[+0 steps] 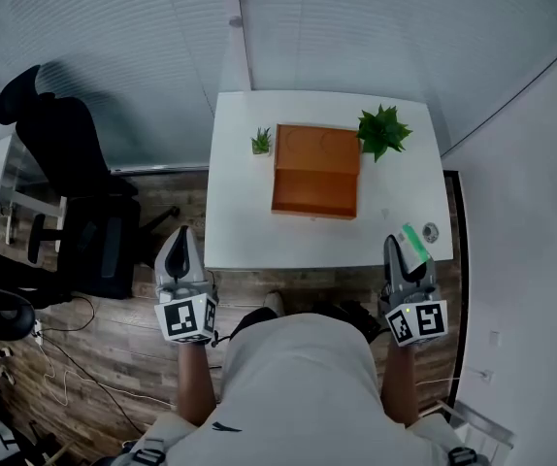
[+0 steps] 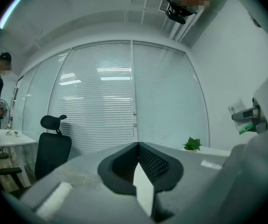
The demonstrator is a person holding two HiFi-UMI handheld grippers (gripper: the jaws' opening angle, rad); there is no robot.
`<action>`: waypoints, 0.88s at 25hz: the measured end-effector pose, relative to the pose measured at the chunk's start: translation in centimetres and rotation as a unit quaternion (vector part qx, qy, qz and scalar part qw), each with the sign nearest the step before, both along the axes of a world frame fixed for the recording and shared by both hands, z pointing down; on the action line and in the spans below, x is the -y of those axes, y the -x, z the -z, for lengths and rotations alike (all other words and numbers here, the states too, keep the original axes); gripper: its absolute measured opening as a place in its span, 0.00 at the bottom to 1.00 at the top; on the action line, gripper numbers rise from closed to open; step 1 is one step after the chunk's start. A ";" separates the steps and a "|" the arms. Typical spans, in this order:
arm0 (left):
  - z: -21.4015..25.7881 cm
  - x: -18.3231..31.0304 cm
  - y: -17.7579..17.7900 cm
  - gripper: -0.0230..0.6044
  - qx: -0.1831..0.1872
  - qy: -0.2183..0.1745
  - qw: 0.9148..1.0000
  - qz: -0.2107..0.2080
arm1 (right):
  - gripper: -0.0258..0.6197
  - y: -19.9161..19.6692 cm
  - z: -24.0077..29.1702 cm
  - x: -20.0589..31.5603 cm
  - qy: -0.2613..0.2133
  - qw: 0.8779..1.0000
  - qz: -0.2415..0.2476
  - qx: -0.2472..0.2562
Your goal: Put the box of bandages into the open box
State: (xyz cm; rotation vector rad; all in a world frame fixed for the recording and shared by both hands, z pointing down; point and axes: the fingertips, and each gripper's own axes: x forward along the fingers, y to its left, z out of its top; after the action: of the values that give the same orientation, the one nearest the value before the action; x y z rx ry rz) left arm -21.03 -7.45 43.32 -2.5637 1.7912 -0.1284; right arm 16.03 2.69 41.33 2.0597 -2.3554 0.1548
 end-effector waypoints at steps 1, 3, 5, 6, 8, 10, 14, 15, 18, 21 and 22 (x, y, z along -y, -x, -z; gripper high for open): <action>0.0 0.4 0.1 0.05 0.000 0.001 1.000 -0.002 | 0.18 0.2 0.1 0.3 0.000 1.000 -0.002 0.000; 0.1 1.3 0.3 0.05 0.000 0.002 1.000 -0.009 | 0.18 0.6 0.3 1.0 -0.001 1.000 -0.006 -0.001; 0.2 2.0 0.2 0.05 0.003 0.002 1.000 -0.017 | 0.18 0.8 0.4 1.7 -0.001 1.000 -0.008 -0.002; 0.2 2.4 0.2 0.05 0.004 0.002 1.000 -0.018 | 0.18 0.8 0.3 2.0 -0.001 1.000 -0.009 -0.002; 0.2 3.0 0.2 0.05 0.006 0.002 1.000 -0.018 | 0.18 0.9 0.1 2.7 0.001 1.000 -0.008 -0.003; 0.1 3.6 0.1 0.05 0.007 0.003 1.000 -0.014 | 0.18 0.7 -0.2 3.4 0.004 1.000 -0.004 -0.005; 0.0 5.3 -1.0 0.05 0.012 0.005 1.000 -0.007 | 0.18 -0.2 -0.5 5.3 0.007 1.000 0.007 -0.007; 0.0 5.6 -1.4 0.05 0.012 0.004 1.000 -0.005 | 0.18 -0.6 -0.5 5.8 0.008 1.000 0.011 -0.008; 0.2 6.4 -2.4 0.05 0.016 0.003 1.000 0.005 | 0.18 -1.7 -0.7 7.2 0.010 1.000 0.022 -0.009; 0.3 7.0 -3.1 0.05 0.015 0.003 1.000 0.019 | 0.18 -2.5 -0.9 8.5 0.013 0.999 0.038 -0.013; 0.3 7.2 -3.4 0.05 0.014 0.003 1.000 0.025 | 0.18 -2.8 -1.1 9.0 0.015 0.999 0.043 -0.017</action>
State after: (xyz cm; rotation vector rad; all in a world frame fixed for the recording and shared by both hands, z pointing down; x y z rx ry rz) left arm -17.65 -14.60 43.05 -2.5102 1.8480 -0.1693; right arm 18.78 -6.30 42.44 1.9281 -2.4016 0.1505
